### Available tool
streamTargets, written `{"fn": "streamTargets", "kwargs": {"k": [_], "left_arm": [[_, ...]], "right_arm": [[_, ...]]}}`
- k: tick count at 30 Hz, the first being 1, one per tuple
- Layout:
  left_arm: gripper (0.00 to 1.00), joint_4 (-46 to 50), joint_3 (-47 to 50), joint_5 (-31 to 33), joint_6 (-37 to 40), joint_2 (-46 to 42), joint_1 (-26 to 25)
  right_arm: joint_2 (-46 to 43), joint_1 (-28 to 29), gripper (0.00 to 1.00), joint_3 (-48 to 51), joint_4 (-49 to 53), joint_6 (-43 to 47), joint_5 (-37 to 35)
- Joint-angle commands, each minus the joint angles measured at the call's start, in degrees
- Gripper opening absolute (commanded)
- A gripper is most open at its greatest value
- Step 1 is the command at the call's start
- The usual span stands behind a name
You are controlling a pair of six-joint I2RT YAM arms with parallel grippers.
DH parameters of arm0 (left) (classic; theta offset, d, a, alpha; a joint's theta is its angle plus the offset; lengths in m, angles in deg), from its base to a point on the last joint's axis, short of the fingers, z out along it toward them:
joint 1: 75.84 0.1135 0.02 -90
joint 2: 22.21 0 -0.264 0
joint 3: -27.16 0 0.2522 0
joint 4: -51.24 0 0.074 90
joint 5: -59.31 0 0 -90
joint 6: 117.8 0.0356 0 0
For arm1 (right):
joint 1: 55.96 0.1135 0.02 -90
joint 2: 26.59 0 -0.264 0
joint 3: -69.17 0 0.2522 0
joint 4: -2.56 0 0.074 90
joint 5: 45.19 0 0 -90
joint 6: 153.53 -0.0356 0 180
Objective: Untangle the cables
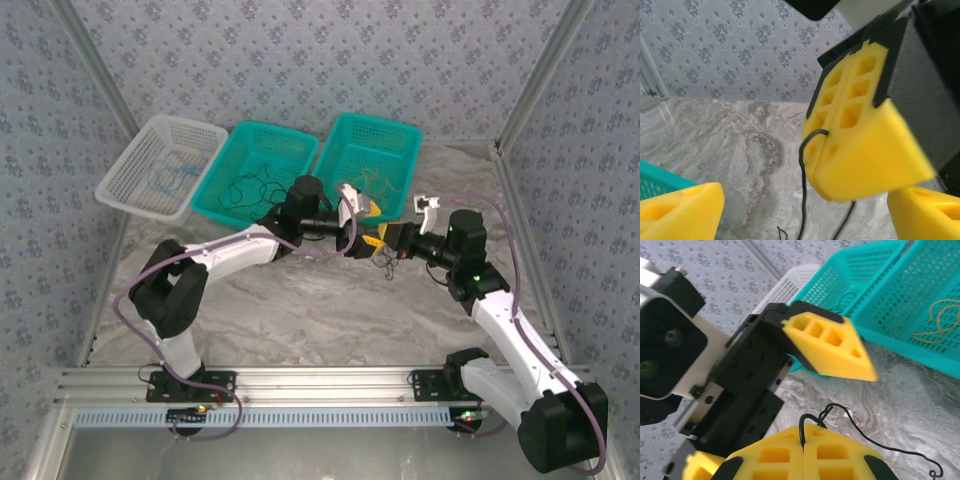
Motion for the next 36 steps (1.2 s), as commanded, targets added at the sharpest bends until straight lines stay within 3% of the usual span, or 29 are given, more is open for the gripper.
{"fn": "streamTargets", "kwargs": {"k": [1,2,4,5,8,10,12,16,24,36], "left_arm": [[0.43,-3.19,-0.83,2.64,2.05,1.03,-0.07],[0.29,-4.69,-0.08,3.41,1.41,0.91,-0.11],[0.11,-6.34,1.36,5.33,0.51,0.12,-0.11],[0.0,-6.39,1.95,6.8,-0.27,-0.35,-0.07],[0.0,-9.24,5.4,12.11,-5.47,-1.55,-0.03],[0.0,-12.96,8.89,14.35,-9.34,-2.25,-0.03],[0.0,-17.49,13.15,16.86,-13.83,-2.7,-0.03],[0.0,-22.3,18.85,19.14,-18.14,-2.07,0.04],[0.0,-22.07,23.37,22.54,-18.75,-2.84,-0.02],[0.0,-21.6,24.55,23.47,-18.69,-3.7,-0.03]], "right_arm": [[0.35,1.07,0.0,-2.02,-2.6,-0.96,1.62],[0.31,1.02,0.0,-1.86,-2.77,-1.31,1.0],[0.19,1.01,0.01,-1.67,-2.77,-1.74,-0.57],[0.14,1.02,0.12,-1.55,-1.88,-1.9,-2.2],[-0.01,1.08,0.51,-1.3,5.01,-0.29,-12.02],[0.44,1.01,0.65,-0.89,10.0,0.94,-18.87],[1.41,1.12,0.72,0.2,14.15,1.45,-23.78],[3.42,1.55,0.68,3.39,17.3,1.16,-29.42],[14.31,4.51,0.4,1.66,22.75,1.39,-33.51],[30.18,8.38,0.27,-5.21,24.56,-1.08,-39.72]]}}
